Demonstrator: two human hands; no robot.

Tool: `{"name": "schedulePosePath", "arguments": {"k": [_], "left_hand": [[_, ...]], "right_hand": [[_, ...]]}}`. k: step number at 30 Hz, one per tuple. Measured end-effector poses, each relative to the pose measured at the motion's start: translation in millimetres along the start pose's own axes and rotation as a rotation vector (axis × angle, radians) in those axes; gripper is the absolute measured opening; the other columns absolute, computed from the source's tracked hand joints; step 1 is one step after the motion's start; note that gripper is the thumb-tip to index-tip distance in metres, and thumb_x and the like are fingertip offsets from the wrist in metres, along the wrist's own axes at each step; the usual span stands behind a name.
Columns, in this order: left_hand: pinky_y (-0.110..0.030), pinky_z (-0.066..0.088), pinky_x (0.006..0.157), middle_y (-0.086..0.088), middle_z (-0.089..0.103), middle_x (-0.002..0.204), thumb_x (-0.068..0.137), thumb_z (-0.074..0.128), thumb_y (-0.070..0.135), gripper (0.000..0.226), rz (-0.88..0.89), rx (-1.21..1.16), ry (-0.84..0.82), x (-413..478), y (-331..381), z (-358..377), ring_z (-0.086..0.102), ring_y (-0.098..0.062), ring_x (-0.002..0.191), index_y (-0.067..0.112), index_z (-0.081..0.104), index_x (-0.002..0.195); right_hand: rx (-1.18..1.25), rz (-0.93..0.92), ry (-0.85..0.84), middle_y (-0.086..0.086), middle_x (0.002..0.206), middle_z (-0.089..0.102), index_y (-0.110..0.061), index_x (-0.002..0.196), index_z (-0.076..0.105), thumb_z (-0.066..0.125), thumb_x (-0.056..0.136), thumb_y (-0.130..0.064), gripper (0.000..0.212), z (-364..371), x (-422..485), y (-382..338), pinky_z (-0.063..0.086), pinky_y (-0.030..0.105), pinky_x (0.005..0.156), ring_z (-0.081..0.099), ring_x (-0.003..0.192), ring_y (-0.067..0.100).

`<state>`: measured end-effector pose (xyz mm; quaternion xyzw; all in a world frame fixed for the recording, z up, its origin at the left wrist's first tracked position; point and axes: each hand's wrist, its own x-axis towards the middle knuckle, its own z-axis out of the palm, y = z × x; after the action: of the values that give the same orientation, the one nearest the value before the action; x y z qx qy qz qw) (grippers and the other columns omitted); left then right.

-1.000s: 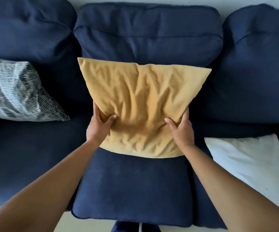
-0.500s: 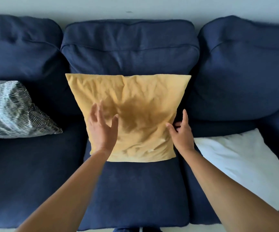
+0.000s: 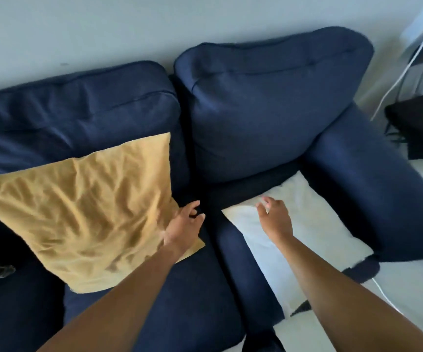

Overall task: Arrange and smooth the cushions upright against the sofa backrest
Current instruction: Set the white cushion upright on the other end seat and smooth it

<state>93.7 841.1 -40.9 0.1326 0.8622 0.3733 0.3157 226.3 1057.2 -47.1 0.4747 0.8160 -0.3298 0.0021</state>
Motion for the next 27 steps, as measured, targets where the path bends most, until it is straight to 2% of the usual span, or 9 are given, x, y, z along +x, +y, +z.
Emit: {"name": "schedulePosePath", "arguments": {"k": [2, 8, 10, 13, 17, 20, 22, 25, 27], "left_hand": [[-0.025, 0.043, 0.088, 0.007, 0.054, 0.126, 0.096, 0.058, 0.041, 0.051, -0.061, 0.018, -0.061, 8, 11, 40, 0.058, -0.008, 0.103, 0.037, 0.047, 0.145], [-0.037, 0.049, 0.095, -0.01, 0.054, 0.138, 0.096, 0.057, 0.044, 0.063, -0.24, 0.07, -0.167, 35, 41, 153, 0.061, -0.025, 0.113, 0.035, 0.034, 0.154], [-0.037, 0.048, 0.099, -0.015, 0.048, 0.146, 0.096, 0.056, 0.047, 0.067, -0.324, 0.026, -0.201, 40, 50, 190, 0.058, -0.027, 0.119, 0.038, 0.028, 0.156], [-0.04, 0.042, 0.105, -0.014, 0.036, 0.156, 0.091, 0.059, 0.057, 0.08, -0.491, -0.127, -0.143, 41, 57, 232, 0.049, -0.031, 0.132, 0.049, 0.014, 0.156], [-0.053, 0.04, 0.109, -0.013, 0.027, 0.161, 0.077, 0.069, 0.07, 0.11, -0.685, -0.411, 0.006, 47, 59, 267, 0.044, -0.038, 0.136, 0.054, -0.01, 0.153], [-0.05, 0.043, 0.107, -0.002, 0.026, 0.162, 0.074, 0.074, 0.066, 0.12, -0.681, -0.512, 0.038, 50, 61, 279, 0.042, -0.031, 0.137, 0.049, -0.014, 0.154], [-0.047, 0.046, 0.103, 0.005, 0.029, 0.16, 0.074, 0.077, 0.064, 0.122, -0.654, -0.531, 0.068, 53, 64, 285, 0.044, -0.028, 0.134, 0.049, -0.014, 0.153], [-0.034, 0.042, 0.097, 0.004, 0.042, 0.154, 0.076, 0.077, 0.059, 0.116, -0.574, -0.48, 0.131, 56, 73, 286, 0.052, -0.027, 0.127, 0.049, -0.007, 0.155], [-0.036, 0.046, 0.098, 0.006, 0.045, 0.153, 0.077, 0.076, 0.057, 0.108, -0.502, -0.446, 0.178, 57, 84, 279, 0.057, -0.027, 0.122, 0.054, -0.001, 0.153]], "right_hand": [[-0.061, 0.052, -0.029, 0.014, 0.133, 0.051, -0.018, 0.141, 0.05, 0.044, 0.101, -0.039, 0.046, -23, 18, 34, 0.047, 0.046, 0.1, 0.054, 0.12, 0.033], [-0.183, 0.119, -0.118, 0.014, 0.139, 0.047, -0.019, 0.146, 0.043, 0.042, 0.101, -0.044, 0.052, -76, 76, 132, 0.041, 0.044, 0.104, 0.049, 0.127, 0.033], [-0.215, 0.129, -0.145, 0.014, 0.141, 0.047, -0.02, 0.147, 0.041, 0.043, 0.1, -0.047, 0.054, -89, 98, 160, 0.042, 0.045, 0.104, 0.049, 0.127, 0.032], [-0.23, 0.164, -0.167, 0.015, 0.144, 0.042, -0.021, 0.149, 0.037, 0.047, 0.096, -0.055, 0.063, -99, 127, 192, 0.041, 0.046, 0.104, 0.047, 0.129, 0.034], [-0.2, 0.215, -0.234, 0.015, 0.153, 0.036, -0.025, 0.156, 0.017, 0.049, 0.087, -0.069, 0.088, -97, 166, 219, 0.034, 0.048, 0.108, 0.042, 0.136, 0.035], [-0.116, 0.255, -0.352, 0.01, 0.155, 0.038, -0.034, 0.156, 0.004, 0.05, 0.08, -0.077, 0.1, -89, 183, 225, 0.032, 0.05, 0.112, 0.044, 0.136, 0.035], [-0.028, 0.254, -0.4, 0.002, 0.152, 0.046, -0.037, 0.156, 0.003, 0.053, 0.074, -0.08, 0.105, -83, 189, 224, 0.037, 0.05, 0.111, 0.05, 0.133, 0.031], [0.109, 0.227, -0.348, -0.008, 0.146, 0.052, -0.042, 0.152, 0.017, 0.06, 0.071, -0.076, 0.098, -77, 188, 215, 0.046, 0.04, 0.102, 0.056, 0.126, 0.023], [0.127, 0.186, -0.293, -0.008, 0.139, 0.058, -0.042, 0.148, 0.029, 0.061, 0.077, -0.068, 0.082, -79, 184, 207, 0.045, 0.032, 0.087, 0.058, 0.122, 0.022]]}}
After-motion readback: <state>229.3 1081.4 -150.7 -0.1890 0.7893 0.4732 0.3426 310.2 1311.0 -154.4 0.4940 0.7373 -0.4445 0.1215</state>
